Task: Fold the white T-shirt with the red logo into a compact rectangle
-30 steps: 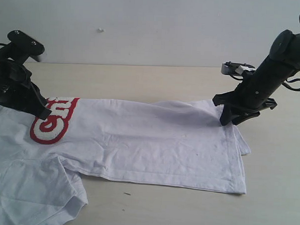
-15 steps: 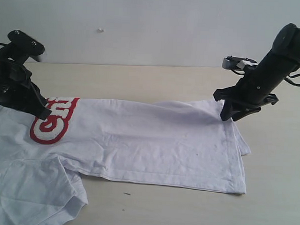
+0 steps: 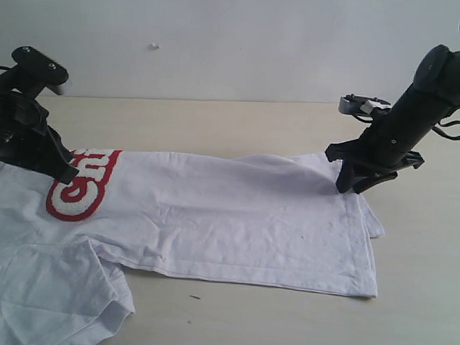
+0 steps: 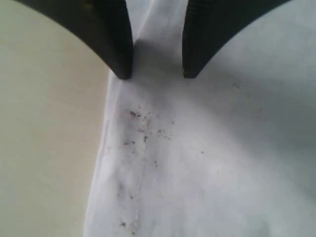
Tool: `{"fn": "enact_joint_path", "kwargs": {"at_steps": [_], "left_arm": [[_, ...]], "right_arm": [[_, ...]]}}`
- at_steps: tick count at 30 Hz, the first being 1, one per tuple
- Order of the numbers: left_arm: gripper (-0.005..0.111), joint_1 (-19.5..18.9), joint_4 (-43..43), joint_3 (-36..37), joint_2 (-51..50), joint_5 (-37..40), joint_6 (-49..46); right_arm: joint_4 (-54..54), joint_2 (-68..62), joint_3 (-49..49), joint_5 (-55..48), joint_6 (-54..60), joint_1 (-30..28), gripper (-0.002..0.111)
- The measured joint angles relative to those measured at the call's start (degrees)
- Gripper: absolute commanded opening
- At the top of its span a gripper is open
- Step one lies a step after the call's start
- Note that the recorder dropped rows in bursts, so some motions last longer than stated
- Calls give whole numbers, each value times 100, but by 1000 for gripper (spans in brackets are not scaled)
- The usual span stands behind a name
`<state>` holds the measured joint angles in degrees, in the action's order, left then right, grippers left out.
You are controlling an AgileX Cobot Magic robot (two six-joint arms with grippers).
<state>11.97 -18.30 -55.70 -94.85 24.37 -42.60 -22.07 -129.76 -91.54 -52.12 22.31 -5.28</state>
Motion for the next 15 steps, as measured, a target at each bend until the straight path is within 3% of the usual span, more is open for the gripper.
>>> {"fn": "enact_joint_path", "kwargs": {"at_steps": [15], "left_arm": [[0, 0, 0, 0, 0, 0, 0]], "right_arm": [[-255, 0, 0, 0, 64, 0, 34]]}}
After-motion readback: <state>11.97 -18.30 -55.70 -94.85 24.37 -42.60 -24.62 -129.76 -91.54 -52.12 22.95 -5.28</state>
